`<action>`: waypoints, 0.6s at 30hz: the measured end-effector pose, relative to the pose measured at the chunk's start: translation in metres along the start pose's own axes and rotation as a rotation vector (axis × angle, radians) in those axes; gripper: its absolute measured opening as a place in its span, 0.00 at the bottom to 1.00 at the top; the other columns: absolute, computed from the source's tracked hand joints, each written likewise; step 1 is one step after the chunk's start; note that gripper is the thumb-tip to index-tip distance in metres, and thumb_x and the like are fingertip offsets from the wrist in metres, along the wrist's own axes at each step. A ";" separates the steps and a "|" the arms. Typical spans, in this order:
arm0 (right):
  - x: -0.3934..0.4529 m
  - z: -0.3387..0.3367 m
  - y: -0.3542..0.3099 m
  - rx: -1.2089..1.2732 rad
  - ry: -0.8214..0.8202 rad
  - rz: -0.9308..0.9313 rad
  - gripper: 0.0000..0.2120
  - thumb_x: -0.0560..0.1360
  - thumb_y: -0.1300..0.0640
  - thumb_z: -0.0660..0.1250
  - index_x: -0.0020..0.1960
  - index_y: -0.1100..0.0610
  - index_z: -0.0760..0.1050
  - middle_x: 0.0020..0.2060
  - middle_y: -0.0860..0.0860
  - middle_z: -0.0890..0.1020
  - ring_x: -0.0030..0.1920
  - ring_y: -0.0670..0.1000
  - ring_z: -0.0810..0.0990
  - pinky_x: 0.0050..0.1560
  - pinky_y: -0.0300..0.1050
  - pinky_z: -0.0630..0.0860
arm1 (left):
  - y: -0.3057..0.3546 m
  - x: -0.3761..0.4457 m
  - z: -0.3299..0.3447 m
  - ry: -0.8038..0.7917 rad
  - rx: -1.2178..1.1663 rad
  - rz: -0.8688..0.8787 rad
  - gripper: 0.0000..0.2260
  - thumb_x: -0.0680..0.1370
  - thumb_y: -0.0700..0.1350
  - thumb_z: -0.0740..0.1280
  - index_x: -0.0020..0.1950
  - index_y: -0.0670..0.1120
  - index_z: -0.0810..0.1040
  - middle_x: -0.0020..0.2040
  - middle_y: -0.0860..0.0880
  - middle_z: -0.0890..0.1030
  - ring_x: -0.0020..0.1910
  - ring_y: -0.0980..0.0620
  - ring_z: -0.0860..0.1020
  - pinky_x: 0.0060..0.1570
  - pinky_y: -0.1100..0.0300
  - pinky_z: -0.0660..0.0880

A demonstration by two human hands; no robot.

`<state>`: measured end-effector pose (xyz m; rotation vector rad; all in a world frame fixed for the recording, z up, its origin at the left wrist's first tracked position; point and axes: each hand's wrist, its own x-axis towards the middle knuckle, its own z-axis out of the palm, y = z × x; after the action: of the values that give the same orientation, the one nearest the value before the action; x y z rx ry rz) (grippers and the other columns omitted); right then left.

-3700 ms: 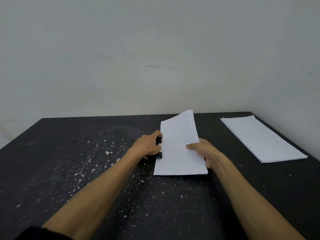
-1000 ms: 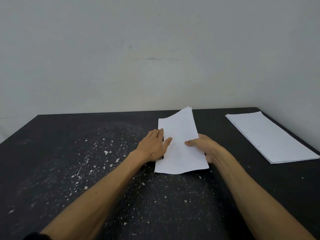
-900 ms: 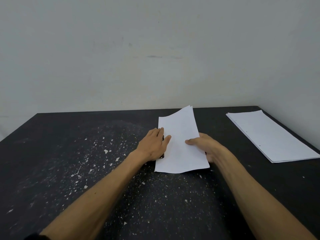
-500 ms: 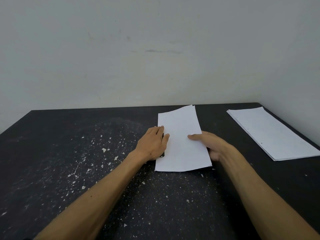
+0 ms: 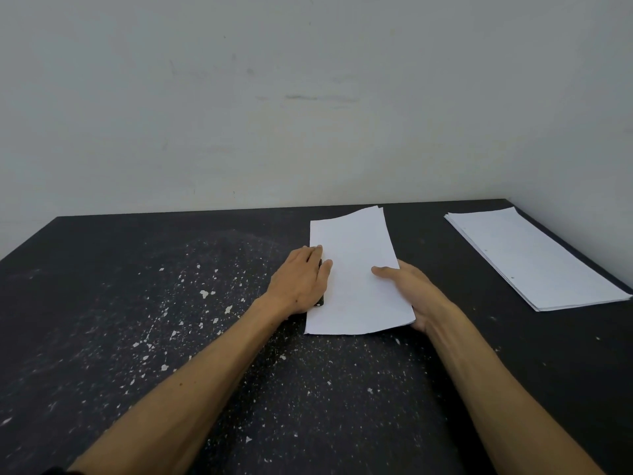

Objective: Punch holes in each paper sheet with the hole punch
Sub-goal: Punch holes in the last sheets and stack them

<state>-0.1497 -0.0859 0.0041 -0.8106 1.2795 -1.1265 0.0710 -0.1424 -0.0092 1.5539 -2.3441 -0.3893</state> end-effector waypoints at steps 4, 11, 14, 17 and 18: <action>0.000 0.002 0.002 -0.043 0.019 -0.031 0.12 0.82 0.63 0.65 0.63 0.55 0.81 0.55 0.55 0.88 0.55 0.58 0.87 0.53 0.54 0.83 | 0.000 -0.001 0.000 0.009 -0.028 -0.001 0.26 0.86 0.55 0.48 0.81 0.42 0.59 0.79 0.47 0.65 0.79 0.47 0.59 0.77 0.50 0.60; 0.003 0.001 0.004 -0.096 0.021 -0.028 0.13 0.83 0.63 0.64 0.65 0.53 0.79 0.57 0.54 0.87 0.57 0.59 0.86 0.55 0.56 0.83 | -0.001 -0.003 0.001 0.018 -0.054 -0.003 0.27 0.87 0.55 0.46 0.82 0.43 0.59 0.81 0.48 0.62 0.81 0.49 0.55 0.78 0.53 0.55; 0.003 0.001 0.006 -0.110 0.026 -0.030 0.14 0.82 0.63 0.65 0.65 0.52 0.79 0.57 0.53 0.87 0.57 0.59 0.86 0.56 0.56 0.83 | -0.003 -0.003 0.002 0.034 -0.075 0.003 0.26 0.87 0.55 0.46 0.81 0.43 0.60 0.80 0.48 0.64 0.81 0.49 0.56 0.78 0.53 0.56; 0.002 0.002 0.006 -0.126 0.031 -0.035 0.14 0.82 0.62 0.65 0.66 0.51 0.79 0.57 0.52 0.87 0.57 0.58 0.86 0.58 0.57 0.83 | -0.003 -0.004 0.003 0.052 -0.115 -0.004 0.26 0.87 0.54 0.47 0.81 0.43 0.61 0.80 0.48 0.65 0.80 0.50 0.57 0.78 0.53 0.57; 0.002 0.002 0.006 -0.129 0.033 -0.040 0.14 0.82 0.62 0.65 0.65 0.51 0.79 0.57 0.52 0.87 0.57 0.58 0.86 0.58 0.57 0.83 | -0.003 -0.005 0.003 0.057 -0.127 -0.007 0.26 0.87 0.54 0.47 0.81 0.43 0.62 0.80 0.49 0.65 0.80 0.51 0.57 0.78 0.53 0.57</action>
<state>-0.1468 -0.0862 -0.0019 -0.9207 1.3798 -1.1015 0.0741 -0.1392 -0.0140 1.4947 -2.2262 -0.4800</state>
